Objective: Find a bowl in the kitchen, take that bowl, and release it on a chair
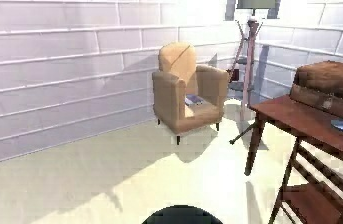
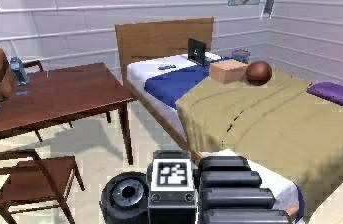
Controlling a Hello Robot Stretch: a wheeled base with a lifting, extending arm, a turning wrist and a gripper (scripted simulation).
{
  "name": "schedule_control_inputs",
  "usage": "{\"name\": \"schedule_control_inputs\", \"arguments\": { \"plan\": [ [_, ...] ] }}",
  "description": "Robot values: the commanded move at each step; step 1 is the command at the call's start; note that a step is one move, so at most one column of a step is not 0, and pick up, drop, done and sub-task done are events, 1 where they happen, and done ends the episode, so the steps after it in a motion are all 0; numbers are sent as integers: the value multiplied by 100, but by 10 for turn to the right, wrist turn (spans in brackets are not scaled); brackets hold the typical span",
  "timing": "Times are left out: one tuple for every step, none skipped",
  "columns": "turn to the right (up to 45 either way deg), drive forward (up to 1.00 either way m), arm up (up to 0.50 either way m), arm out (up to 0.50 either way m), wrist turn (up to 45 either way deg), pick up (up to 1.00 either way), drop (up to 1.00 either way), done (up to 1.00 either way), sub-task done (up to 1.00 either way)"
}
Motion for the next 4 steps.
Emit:
{"name": "schedule_control_inputs", "arguments": {
  "plan": [
    [0,70,0,0,0,0,0,0,0],
    [300,0,0,0,0,0,0,0,0],
    [0,30,0,0,0,0,0,0,0],
    [90,0,0,0,0,0,0,0,0]
  ]
}}
